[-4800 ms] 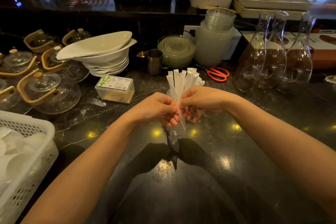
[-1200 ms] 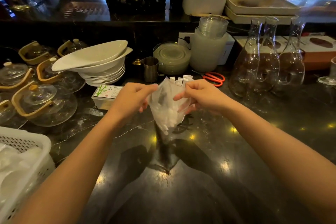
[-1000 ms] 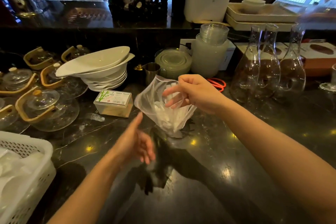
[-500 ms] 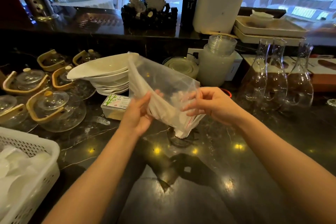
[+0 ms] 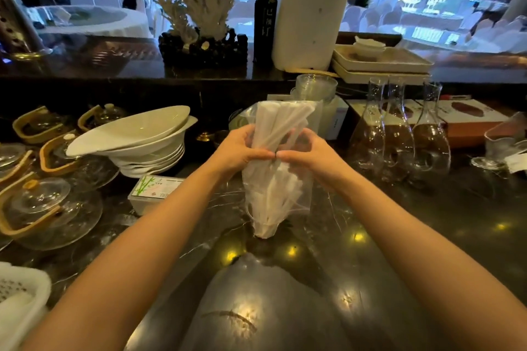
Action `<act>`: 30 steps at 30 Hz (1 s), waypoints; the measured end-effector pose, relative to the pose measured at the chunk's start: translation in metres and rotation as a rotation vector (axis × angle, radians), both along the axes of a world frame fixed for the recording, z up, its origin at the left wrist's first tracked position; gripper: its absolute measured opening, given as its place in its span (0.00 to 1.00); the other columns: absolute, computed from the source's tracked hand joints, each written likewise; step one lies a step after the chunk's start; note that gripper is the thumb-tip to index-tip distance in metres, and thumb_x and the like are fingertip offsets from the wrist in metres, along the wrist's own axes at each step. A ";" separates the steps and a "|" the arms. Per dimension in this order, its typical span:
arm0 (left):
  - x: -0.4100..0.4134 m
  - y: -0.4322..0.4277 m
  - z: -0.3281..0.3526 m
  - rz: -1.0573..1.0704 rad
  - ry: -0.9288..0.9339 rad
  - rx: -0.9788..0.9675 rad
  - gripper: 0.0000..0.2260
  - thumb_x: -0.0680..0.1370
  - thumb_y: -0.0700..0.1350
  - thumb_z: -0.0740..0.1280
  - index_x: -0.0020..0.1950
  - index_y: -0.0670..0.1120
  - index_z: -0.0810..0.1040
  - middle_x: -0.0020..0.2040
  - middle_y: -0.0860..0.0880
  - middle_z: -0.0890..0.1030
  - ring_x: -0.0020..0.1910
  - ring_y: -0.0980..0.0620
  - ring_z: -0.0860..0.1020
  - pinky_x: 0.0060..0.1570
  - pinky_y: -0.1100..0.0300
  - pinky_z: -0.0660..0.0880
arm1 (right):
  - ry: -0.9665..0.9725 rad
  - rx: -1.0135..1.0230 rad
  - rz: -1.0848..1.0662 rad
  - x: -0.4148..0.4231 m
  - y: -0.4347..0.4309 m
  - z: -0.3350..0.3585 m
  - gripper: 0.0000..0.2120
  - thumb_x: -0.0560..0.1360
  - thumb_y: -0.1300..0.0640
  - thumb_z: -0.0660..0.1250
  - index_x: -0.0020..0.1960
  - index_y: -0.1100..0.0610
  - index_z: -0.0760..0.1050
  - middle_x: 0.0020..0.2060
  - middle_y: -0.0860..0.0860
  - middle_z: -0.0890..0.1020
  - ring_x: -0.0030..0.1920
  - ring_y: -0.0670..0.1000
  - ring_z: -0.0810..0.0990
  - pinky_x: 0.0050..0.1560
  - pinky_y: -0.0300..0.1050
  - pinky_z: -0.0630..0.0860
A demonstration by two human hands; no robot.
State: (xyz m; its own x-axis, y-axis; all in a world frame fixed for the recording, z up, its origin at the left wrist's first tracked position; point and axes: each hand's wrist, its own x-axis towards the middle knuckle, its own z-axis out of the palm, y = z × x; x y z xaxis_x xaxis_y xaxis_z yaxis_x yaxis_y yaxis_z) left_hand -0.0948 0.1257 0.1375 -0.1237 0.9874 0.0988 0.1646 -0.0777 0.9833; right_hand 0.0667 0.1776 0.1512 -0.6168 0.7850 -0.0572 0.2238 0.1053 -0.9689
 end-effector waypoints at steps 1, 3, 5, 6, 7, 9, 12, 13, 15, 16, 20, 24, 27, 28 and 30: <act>0.002 0.002 -0.001 -0.020 -0.005 -0.001 0.20 0.68 0.36 0.71 0.57 0.49 0.72 0.50 0.52 0.79 0.52 0.53 0.79 0.53 0.56 0.76 | 0.006 0.016 -0.031 -0.002 0.000 -0.002 0.26 0.68 0.59 0.71 0.63 0.55 0.66 0.53 0.53 0.79 0.57 0.54 0.78 0.57 0.54 0.76; 0.003 0.006 -0.004 -0.040 -0.021 -0.004 0.19 0.68 0.35 0.70 0.55 0.50 0.72 0.49 0.52 0.78 0.51 0.54 0.78 0.52 0.58 0.76 | 0.005 0.051 -0.079 -0.003 0.000 -0.007 0.24 0.69 0.59 0.71 0.62 0.57 0.68 0.53 0.56 0.79 0.56 0.55 0.79 0.55 0.53 0.76; 0.003 0.009 -0.009 -0.050 -0.015 -0.012 0.20 0.68 0.35 0.70 0.56 0.49 0.72 0.50 0.52 0.78 0.51 0.54 0.78 0.52 0.59 0.76 | 0.011 0.055 -0.094 -0.005 -0.001 -0.013 0.22 0.69 0.60 0.71 0.61 0.58 0.68 0.53 0.57 0.79 0.56 0.56 0.79 0.54 0.53 0.77; 0.003 0.009 -0.011 -0.055 -0.011 -0.014 0.20 0.68 0.35 0.70 0.57 0.49 0.71 0.50 0.52 0.78 0.51 0.55 0.78 0.51 0.60 0.77 | 0.015 0.053 -0.094 -0.006 -0.001 -0.015 0.22 0.69 0.60 0.70 0.61 0.58 0.68 0.53 0.56 0.79 0.56 0.55 0.79 0.54 0.52 0.77; 0.002 0.009 -0.013 -0.061 -0.006 -0.014 0.20 0.69 0.35 0.70 0.58 0.49 0.71 0.50 0.53 0.78 0.51 0.56 0.78 0.49 0.62 0.77 | 0.019 0.056 -0.096 -0.007 -0.002 -0.016 0.21 0.69 0.60 0.70 0.60 0.58 0.68 0.51 0.55 0.79 0.55 0.55 0.79 0.54 0.52 0.77; 0.002 0.009 -0.015 -0.066 0.006 -0.007 0.21 0.69 0.36 0.70 0.58 0.49 0.71 0.49 0.54 0.78 0.49 0.59 0.78 0.45 0.66 0.78 | 0.036 0.066 -0.099 -0.008 -0.001 -0.019 0.20 0.70 0.60 0.70 0.59 0.57 0.68 0.49 0.52 0.80 0.55 0.54 0.79 0.53 0.51 0.77; 0.001 0.010 -0.015 -0.061 0.013 0.004 0.20 0.69 0.36 0.69 0.57 0.50 0.71 0.49 0.56 0.77 0.49 0.60 0.78 0.44 0.68 0.77 | 0.052 0.086 -0.114 -0.010 0.000 -0.022 0.17 0.70 0.60 0.69 0.57 0.54 0.68 0.46 0.47 0.79 0.53 0.51 0.79 0.51 0.47 0.77; 0.001 0.010 -0.014 -0.060 0.013 0.007 0.20 0.69 0.35 0.69 0.57 0.50 0.71 0.48 0.56 0.77 0.48 0.60 0.77 0.44 0.69 0.77 | 0.055 0.091 -0.119 -0.010 0.001 -0.022 0.17 0.70 0.60 0.69 0.56 0.53 0.68 0.45 0.46 0.79 0.53 0.51 0.79 0.50 0.46 0.77; 0.001 0.011 -0.013 -0.058 0.015 0.010 0.20 0.69 0.35 0.69 0.58 0.48 0.71 0.48 0.56 0.77 0.47 0.61 0.77 0.43 0.71 0.77 | 0.061 0.098 -0.126 -0.011 0.002 -0.022 0.16 0.71 0.61 0.69 0.55 0.53 0.68 0.44 0.46 0.79 0.51 0.50 0.79 0.49 0.45 0.77; 0.001 0.011 -0.013 -0.058 0.017 0.010 0.19 0.69 0.35 0.70 0.58 0.48 0.71 0.47 0.56 0.77 0.47 0.61 0.77 0.42 0.71 0.77 | 0.064 0.100 -0.128 -0.011 0.002 -0.022 0.16 0.71 0.61 0.69 0.55 0.53 0.68 0.44 0.46 0.79 0.51 0.50 0.79 0.49 0.45 0.77; 0.000 0.013 -0.014 -0.049 0.032 0.009 0.18 0.70 0.37 0.69 0.57 0.49 0.71 0.48 0.54 0.77 0.50 0.56 0.77 0.47 0.65 0.77 | 0.076 0.102 -0.135 -0.010 0.003 -0.022 0.15 0.71 0.60 0.68 0.56 0.54 0.69 0.46 0.49 0.79 0.51 0.50 0.79 0.49 0.45 0.77; 0.003 0.013 -0.006 -0.061 0.104 0.046 0.14 0.74 0.40 0.65 0.59 0.48 0.72 0.50 0.52 0.78 0.48 0.55 0.78 0.45 0.64 0.78 | 0.094 0.117 -0.164 -0.010 0.002 -0.019 0.19 0.72 0.59 0.67 0.61 0.56 0.68 0.46 0.47 0.78 0.48 0.45 0.78 0.45 0.37 0.77; 0.006 0.014 0.001 -0.075 0.114 0.059 0.13 0.75 0.39 0.63 0.60 0.46 0.72 0.47 0.53 0.79 0.44 0.56 0.80 0.43 0.66 0.78 | 0.123 0.074 -0.165 -0.009 0.002 -0.019 0.19 0.73 0.60 0.67 0.62 0.56 0.67 0.49 0.50 0.78 0.52 0.49 0.78 0.49 0.43 0.77; 0.006 0.015 0.001 -0.072 0.118 0.057 0.13 0.75 0.39 0.63 0.59 0.46 0.73 0.47 0.52 0.79 0.44 0.56 0.80 0.43 0.65 0.78 | 0.127 0.072 -0.165 -0.009 0.001 -0.019 0.19 0.73 0.60 0.66 0.62 0.56 0.67 0.49 0.50 0.78 0.52 0.50 0.78 0.50 0.44 0.77; 0.005 0.015 0.002 -0.066 0.117 0.051 0.13 0.75 0.39 0.63 0.58 0.48 0.73 0.46 0.53 0.80 0.45 0.55 0.80 0.45 0.63 0.79 | 0.137 0.068 -0.163 -0.009 0.001 -0.018 0.18 0.73 0.60 0.66 0.61 0.56 0.67 0.50 0.51 0.78 0.53 0.50 0.79 0.51 0.45 0.77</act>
State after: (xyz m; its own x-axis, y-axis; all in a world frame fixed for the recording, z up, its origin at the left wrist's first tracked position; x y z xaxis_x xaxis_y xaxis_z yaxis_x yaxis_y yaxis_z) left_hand -0.0894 0.1409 0.1395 -0.0435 0.9863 0.1594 0.2708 -0.1419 0.9521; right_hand 0.0577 0.1786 0.1332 -0.4799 0.8741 0.0750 0.1101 0.1448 -0.9833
